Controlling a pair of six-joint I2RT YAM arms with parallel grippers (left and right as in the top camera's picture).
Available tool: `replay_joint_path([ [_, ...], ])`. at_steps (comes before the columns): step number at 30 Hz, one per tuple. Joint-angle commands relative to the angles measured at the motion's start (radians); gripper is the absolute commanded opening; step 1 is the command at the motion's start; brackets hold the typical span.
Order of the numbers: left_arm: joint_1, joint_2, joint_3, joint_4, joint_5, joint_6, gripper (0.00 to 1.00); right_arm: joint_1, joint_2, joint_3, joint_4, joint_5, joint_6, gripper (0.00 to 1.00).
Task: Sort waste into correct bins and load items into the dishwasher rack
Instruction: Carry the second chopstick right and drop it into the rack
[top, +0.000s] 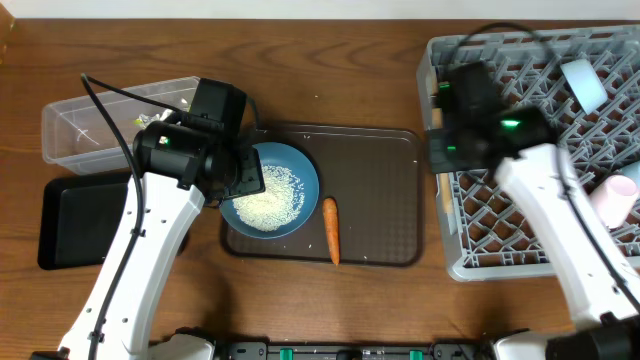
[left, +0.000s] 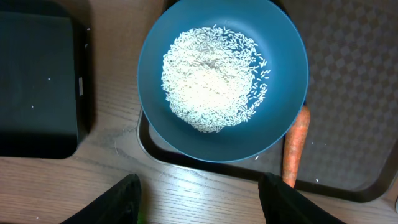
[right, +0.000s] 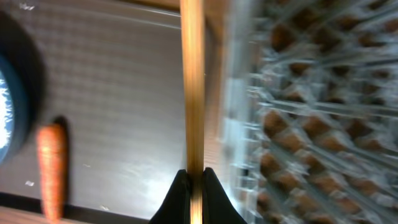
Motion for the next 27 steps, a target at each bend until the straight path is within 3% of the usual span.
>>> replay_joint_path([
  [1, 0.005, -0.001, -0.005, -0.006, -0.012, -0.008, 0.62, -0.077, 0.023, -0.019, -0.033, 0.069, -0.132, 0.01],
  [12, 0.005, -0.001, -0.005, -0.006, -0.012, -0.008, 0.62, -0.13, 0.07, -0.137, 0.056, 0.072, -0.154, 0.02],
  [16, 0.005, -0.001, -0.005, -0.007, -0.012, -0.008, 0.62, -0.13, 0.076, -0.177, 0.112, 0.051, -0.148, 0.15],
  [24, 0.005, -0.001, -0.005, -0.007, -0.011, -0.008, 0.61, -0.13, 0.054, -0.165, 0.109, 0.046, -0.085, 0.16],
  [27, 0.005, -0.001, -0.005, -0.007, -0.011, -0.008, 0.62, -0.13, 0.006, -0.137, 0.108, -0.043, -0.075, 0.17],
])
